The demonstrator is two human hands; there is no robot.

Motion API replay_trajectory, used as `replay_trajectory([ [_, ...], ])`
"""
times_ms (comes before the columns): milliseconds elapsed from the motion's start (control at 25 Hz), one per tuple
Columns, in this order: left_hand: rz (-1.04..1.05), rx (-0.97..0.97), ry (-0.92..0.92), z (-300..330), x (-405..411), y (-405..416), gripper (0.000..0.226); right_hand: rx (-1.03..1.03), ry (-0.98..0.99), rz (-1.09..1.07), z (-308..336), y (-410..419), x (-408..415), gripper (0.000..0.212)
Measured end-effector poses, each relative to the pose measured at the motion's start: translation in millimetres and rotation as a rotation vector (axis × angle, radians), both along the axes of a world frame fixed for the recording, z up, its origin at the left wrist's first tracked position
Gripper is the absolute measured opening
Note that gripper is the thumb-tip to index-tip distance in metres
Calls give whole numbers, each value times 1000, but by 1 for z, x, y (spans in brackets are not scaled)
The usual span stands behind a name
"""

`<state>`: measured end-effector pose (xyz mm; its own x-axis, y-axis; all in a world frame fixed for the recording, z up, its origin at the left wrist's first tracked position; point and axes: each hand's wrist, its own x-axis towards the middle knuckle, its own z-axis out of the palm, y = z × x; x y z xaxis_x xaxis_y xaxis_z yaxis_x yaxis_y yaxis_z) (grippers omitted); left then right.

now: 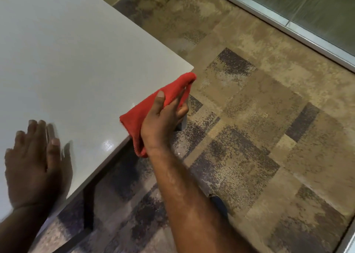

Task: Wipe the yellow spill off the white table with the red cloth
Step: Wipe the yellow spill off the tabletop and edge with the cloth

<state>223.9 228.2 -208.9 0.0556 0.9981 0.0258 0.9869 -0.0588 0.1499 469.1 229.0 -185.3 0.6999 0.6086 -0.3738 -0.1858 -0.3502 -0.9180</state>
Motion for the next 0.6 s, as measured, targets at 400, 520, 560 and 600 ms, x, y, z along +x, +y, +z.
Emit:
replay_trajectory([
  [400, -185, 57, -125, 45, 99, 26, 67, -3, -32, -23, -9, -2, -6, 66],
  [520, -198, 39, -152, 40, 100, 26, 66, 41, -116, -66, -7, -9, -29, 66],
  [560, -192, 36, -157, 41, 100, 26, 65, 66, -117, -77, -5, -12, -38, 67],
  [600, -184, 35, -164, 42, 101, 26, 64, 84, -107, -75, -3, -11, -41, 68],
])
